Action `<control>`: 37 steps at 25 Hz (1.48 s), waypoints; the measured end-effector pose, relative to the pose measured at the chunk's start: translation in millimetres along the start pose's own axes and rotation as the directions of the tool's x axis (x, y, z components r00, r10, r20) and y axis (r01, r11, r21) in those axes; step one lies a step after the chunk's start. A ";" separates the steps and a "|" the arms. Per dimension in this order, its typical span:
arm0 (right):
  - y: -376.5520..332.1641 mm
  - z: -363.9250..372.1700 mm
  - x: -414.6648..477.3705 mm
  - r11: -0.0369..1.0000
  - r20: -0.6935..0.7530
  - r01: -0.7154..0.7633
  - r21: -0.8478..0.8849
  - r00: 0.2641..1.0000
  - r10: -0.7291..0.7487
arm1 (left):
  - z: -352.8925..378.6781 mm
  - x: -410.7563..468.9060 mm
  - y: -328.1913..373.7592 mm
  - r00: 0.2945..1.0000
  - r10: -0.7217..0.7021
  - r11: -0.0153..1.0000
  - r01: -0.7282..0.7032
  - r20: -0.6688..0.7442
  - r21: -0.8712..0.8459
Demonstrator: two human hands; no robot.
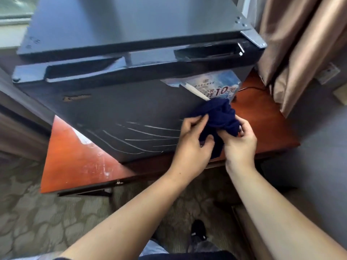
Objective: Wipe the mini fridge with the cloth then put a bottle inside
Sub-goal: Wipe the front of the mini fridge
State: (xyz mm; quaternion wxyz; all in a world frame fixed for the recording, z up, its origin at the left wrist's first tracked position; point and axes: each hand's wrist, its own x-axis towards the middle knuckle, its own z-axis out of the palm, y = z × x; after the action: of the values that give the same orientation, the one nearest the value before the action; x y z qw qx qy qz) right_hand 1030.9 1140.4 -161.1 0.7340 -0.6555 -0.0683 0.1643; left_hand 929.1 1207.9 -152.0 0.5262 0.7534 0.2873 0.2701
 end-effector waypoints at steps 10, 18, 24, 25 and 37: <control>31.2 24.0 -17.3 0.986 0.089 -0.169 -0.004 0.982 0.169 | -30.5 -25.4 -27.2 0.985 -0.171 0.984 0.171 -0.005 0.047; 47.9 137.1 -107.9 0.960 0.246 -0.281 0.008 0.931 0.271 | -152.3 -68.5 -59.5 0.888 -0.197 0.978 0.209 -0.415 -0.017; 57.3 191.2 -152.8 0.940 0.340 -0.341 -0.022 0.882 0.328 | -206.1 -78.4 -57.8 0.811 -0.109 0.984 0.170 -0.575 0.053; 57.4 190.9 -152.1 0.942 0.338 -0.334 -0.042 0.882 0.328 | -206.4 -78.8 -55.9 0.808 -0.114 0.984 0.172 -0.578 0.046; 25.3 84.0 -75.5 0.974 0.224 -0.208 0.086 0.957 0.185 | -98.3 -33.7 -19.9 0.873 -0.154 0.988 0.136 -0.462 -0.072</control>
State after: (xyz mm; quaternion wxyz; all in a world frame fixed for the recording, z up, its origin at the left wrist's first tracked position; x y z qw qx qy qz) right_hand 929.8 1196.6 -166.3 0.7368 -0.5965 -0.0726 0.3098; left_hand 833.1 1252.1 -144.9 0.4745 0.6327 0.4558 0.4083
